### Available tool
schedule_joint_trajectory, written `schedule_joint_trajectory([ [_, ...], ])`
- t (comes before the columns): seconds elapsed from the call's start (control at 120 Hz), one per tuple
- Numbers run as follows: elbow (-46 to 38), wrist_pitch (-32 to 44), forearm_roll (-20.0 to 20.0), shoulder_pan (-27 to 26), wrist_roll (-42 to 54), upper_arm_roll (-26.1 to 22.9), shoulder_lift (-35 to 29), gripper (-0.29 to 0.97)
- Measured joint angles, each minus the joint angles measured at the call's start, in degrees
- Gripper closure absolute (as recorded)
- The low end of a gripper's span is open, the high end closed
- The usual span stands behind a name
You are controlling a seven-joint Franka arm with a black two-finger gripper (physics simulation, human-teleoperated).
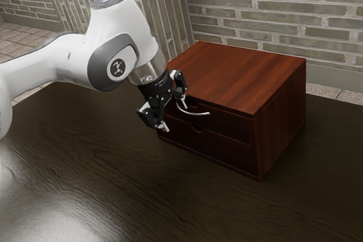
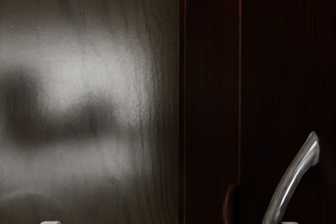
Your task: Pull the drawer handle with one arm to open the drawer
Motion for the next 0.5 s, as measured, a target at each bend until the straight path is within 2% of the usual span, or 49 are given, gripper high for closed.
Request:
schedule_joint_trajectory([
  [0.5,0.6,1.0,-0.2,0.0,1.5,0.0,1.2,0.34],
])
